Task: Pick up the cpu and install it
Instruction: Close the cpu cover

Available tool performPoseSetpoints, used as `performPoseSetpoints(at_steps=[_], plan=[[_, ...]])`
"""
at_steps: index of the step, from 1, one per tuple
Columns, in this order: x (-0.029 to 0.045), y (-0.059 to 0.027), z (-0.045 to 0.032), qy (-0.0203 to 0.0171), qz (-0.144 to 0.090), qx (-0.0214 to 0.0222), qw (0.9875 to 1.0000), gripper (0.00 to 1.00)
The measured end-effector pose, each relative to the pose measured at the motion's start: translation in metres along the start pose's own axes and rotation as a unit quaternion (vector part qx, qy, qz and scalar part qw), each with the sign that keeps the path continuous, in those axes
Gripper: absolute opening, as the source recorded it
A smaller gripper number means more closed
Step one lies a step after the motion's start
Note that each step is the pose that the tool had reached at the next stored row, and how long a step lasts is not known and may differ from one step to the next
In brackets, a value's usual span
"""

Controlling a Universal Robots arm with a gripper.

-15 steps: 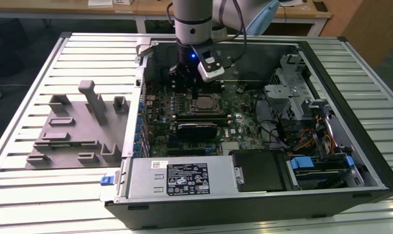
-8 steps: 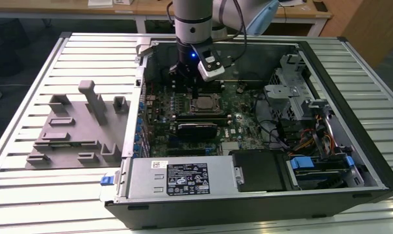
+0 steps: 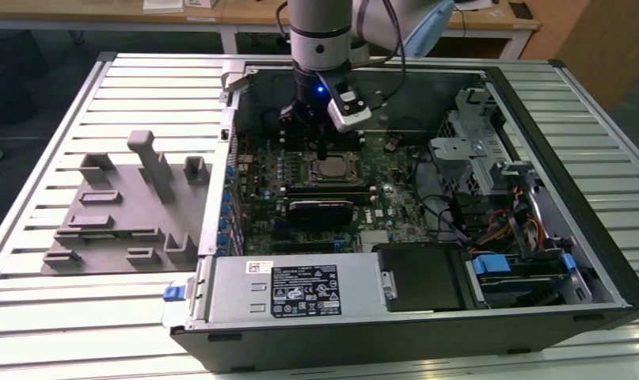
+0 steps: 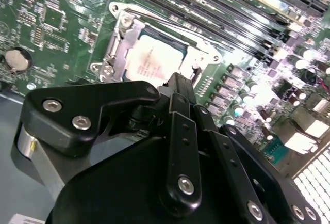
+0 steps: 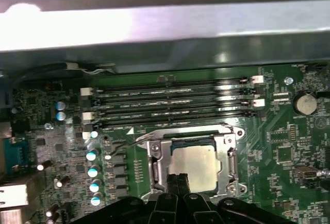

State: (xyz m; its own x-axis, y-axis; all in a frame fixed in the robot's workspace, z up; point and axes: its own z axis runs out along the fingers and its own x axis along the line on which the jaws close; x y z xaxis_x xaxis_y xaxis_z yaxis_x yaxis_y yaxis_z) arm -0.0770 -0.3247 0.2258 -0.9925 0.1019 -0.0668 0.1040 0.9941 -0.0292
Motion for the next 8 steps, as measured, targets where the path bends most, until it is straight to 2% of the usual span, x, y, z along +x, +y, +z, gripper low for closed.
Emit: performPoseSetpoints(at_steps=[8], plan=[[-0.0140, 0.0015, 0.0009, 0.0000, 0.000, 0.0000, 1.0000, 0.11]])
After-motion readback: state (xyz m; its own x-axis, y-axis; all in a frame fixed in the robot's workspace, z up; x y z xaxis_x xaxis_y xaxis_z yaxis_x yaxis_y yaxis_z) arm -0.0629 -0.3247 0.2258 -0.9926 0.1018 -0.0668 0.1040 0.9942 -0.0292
